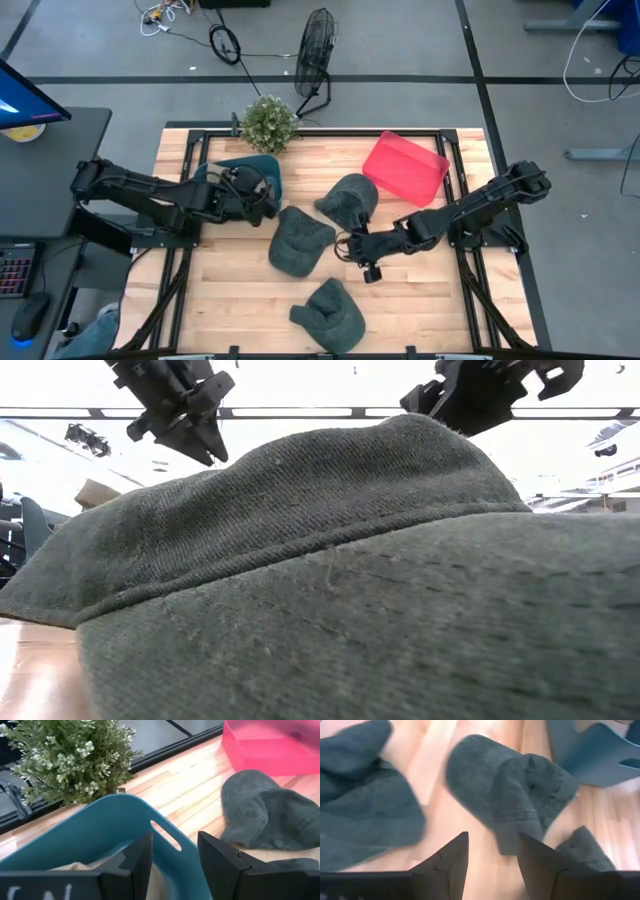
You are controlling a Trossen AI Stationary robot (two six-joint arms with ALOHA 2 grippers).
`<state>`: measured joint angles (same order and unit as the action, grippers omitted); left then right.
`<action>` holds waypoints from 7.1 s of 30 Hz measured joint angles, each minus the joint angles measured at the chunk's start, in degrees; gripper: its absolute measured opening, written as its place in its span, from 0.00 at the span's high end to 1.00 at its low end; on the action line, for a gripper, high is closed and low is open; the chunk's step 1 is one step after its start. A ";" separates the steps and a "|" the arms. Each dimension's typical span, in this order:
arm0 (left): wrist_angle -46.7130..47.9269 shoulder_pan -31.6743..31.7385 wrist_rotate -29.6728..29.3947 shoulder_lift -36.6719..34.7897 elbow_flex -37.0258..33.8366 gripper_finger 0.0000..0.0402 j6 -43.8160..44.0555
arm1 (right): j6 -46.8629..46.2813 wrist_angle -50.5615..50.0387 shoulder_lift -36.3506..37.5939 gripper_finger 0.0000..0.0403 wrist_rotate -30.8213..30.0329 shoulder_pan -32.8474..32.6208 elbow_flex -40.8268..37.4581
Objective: Pick & Place hat
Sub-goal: Put the top blue cap into the pink bin
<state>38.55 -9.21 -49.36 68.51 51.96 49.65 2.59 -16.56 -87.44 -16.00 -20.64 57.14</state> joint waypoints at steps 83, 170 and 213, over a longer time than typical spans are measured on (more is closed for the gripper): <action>0.72 -0.02 0.07 0.24 -0.09 0.60 -1.38 | 45.49 -53.25 5.89 1.00 -34.15 29.19 5.54; -26.65 -0.59 21.59 4.74 -0.09 0.60 -21.89 | -1.64 -31.83 13.18 1.00 -14.48 26.68 -7.94; -24.55 -0.72 21.80 4.74 -0.09 0.60 -21.80 | -2.11 -40.01 12.13 1.00 -4.68 38.70 -8.11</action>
<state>14.00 -9.93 -27.56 73.25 51.88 27.86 0.49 -56.57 -75.31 -20.69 18.06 49.03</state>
